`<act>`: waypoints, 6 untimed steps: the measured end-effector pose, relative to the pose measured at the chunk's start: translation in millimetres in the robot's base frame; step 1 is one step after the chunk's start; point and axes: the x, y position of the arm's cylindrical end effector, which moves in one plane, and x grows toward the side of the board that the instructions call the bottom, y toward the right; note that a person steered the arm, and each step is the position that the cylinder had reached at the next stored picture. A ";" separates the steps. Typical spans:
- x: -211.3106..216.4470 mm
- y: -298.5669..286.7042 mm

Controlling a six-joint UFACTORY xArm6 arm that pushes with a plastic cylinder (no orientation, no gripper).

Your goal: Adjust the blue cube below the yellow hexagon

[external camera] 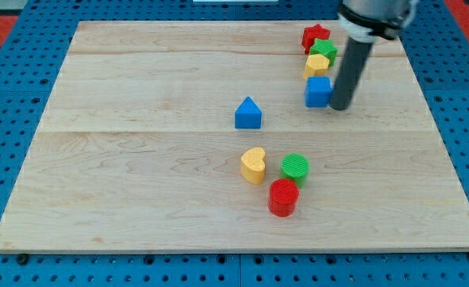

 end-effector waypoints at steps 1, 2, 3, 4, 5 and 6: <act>28.1 -6.6; 15.2 -72.2; -23.1 -110.9; -23.9 -78.6; -23.9 -57.0; -23.9 -41.6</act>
